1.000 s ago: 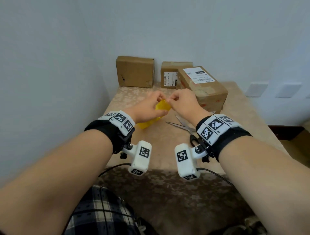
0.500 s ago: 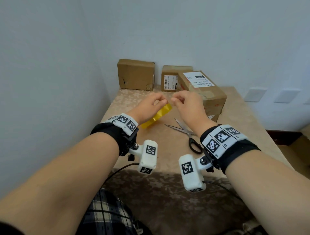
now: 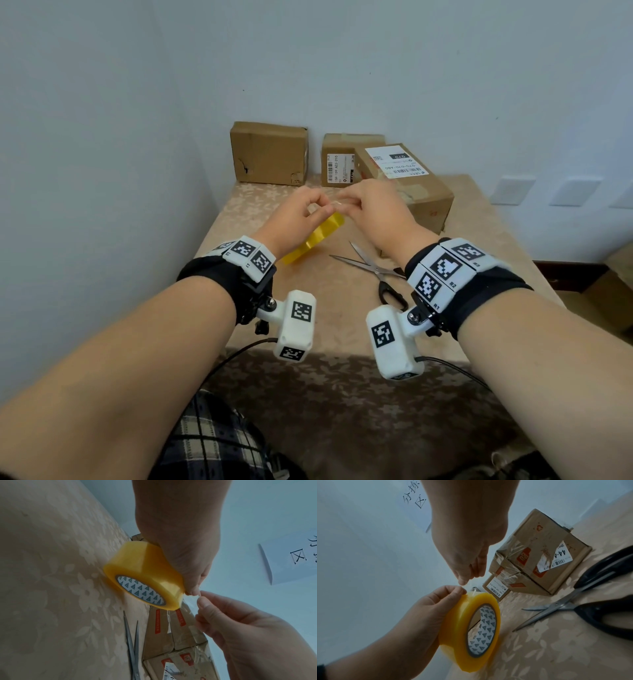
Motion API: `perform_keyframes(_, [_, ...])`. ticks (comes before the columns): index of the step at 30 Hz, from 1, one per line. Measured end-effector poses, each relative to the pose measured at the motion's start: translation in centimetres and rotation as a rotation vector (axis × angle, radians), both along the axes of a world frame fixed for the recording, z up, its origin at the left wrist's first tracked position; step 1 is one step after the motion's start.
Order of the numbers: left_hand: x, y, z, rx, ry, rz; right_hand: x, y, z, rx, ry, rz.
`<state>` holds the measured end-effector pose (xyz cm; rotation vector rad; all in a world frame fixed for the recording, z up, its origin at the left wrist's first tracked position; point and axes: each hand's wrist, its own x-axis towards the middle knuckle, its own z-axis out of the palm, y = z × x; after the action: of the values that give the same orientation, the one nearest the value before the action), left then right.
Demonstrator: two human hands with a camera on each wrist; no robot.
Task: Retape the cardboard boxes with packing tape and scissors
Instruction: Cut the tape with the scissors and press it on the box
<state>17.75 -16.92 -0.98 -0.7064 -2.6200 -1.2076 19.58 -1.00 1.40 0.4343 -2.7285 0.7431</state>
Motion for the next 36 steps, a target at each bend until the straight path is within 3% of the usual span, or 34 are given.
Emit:
perform_keyframes(9, [0.0,0.3,0.1,-0.166,0.084,-0.022,0.2,0.1,-0.2,0.157,-0.044,-0.100])
perform_keyframes(15, [-0.9,-1.4,-0.7,-0.534,0.214,0.106,0.9,4.4,-0.2,0.064,0.296,-0.172])
perform_keyframes(20, [-0.9,-0.5,-2.2,-0.791,0.008,0.043,-0.6,6.0,-2.5,0.324,-0.046,-0.329])
perform_keyframes(25, [-2.0,2.0,-1.0,-0.665,0.108,0.108,-1.7,3.9,-3.7,0.473,-0.046,-0.493])
perform_keyframes(30, [-1.7,5.4,0.6,-0.454,0.275,-0.101,-2.0,4.5,-3.8,0.494,-0.036,-0.409])
perform_keyframes(33, [-1.4,7.3,0.3,-0.511,0.286,-0.259,-1.4,6.8,-2.8,0.379,-0.043,-0.310])
perform_keyframes(36, [-1.8,8.1,-0.1,-0.611,0.281,-0.198,-0.8,8.8,-2.7,0.375,-0.121,-0.339])
